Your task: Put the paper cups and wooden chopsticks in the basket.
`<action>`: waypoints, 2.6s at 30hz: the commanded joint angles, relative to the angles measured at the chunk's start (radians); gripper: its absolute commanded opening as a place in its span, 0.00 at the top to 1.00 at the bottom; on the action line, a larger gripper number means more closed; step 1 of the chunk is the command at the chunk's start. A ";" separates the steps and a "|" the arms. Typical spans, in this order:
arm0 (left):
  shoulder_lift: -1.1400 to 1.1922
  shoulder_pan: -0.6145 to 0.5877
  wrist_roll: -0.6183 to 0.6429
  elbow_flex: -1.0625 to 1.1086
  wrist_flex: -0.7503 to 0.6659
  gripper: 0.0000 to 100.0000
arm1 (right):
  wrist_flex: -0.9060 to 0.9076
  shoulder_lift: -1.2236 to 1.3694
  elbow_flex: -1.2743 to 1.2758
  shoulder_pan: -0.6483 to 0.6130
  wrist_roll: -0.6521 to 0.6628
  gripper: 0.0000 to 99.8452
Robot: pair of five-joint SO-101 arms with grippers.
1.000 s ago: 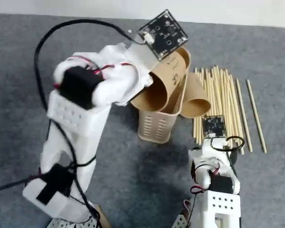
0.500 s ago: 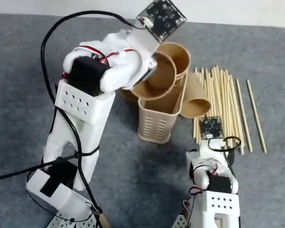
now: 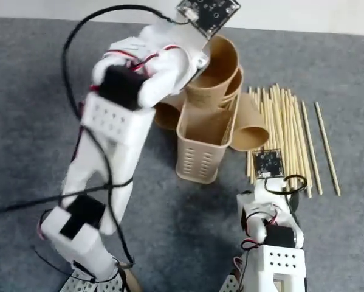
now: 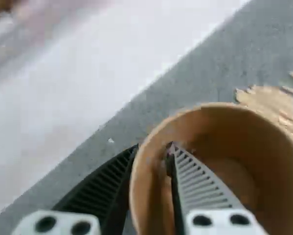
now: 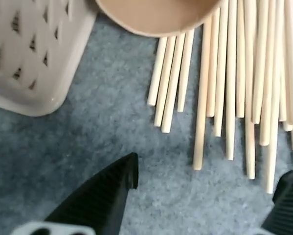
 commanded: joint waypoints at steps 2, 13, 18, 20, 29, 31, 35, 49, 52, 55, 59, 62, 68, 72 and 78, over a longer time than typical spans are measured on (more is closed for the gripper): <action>0.107 -0.001 0.009 -0.008 -0.081 0.87 | -0.013 -0.008 -0.004 -0.002 -0.005 0.59; 0.117 0.038 0.006 -0.107 -0.035 0.95 | -0.013 -0.008 -0.004 -0.002 -0.005 0.59; 0.113 0.039 0.011 -0.119 -0.037 1.00 | -0.013 -0.008 -0.004 -0.002 -0.005 0.59; 0.102 0.039 0.018 -0.168 -0.009 1.00 | -0.013 -0.008 -0.004 -0.002 -0.005 0.59; 0.111 0.039 0.046 -0.265 0.078 1.00 | -0.051 -0.008 -0.004 -0.002 -0.005 0.59; 0.131 0.039 0.046 -0.237 0.074 1.00 | -0.051 -0.008 -0.004 -0.002 -0.006 0.59; 0.208 0.061 0.046 -0.200 0.078 1.00 | -0.051 -0.008 -0.004 -0.002 -0.006 0.59; 0.226 0.042 0.098 -0.475 0.167 0.84 | -0.051 -0.008 -0.002 -0.002 -0.006 0.59; 0.228 0.028 0.097 -0.438 0.167 0.84 | -0.051 -0.008 -0.002 -0.002 -0.006 0.59; 0.228 0.010 0.097 -0.369 0.127 0.84 | -0.051 -0.008 -0.002 -0.002 -0.006 0.59; 0.226 -0.047 0.100 -0.348 0.069 0.84 | -0.051 -0.008 -0.002 -0.002 -0.006 0.59; 0.228 -0.131 0.133 -0.346 0.063 0.84 | -0.051 -0.008 -0.002 -0.002 -0.006 0.59; 0.240 -0.265 0.292 -0.291 0.064 0.84 | -0.051 -0.008 -0.002 -0.002 -0.008 0.59; 0.320 -0.303 0.290 -0.179 0.051 0.84 | -0.051 -0.008 -0.002 -0.002 -0.008 0.59; 0.430 -0.305 0.172 -0.156 0.057 0.84 | -0.051 -0.008 -0.002 -0.002 -0.009 0.59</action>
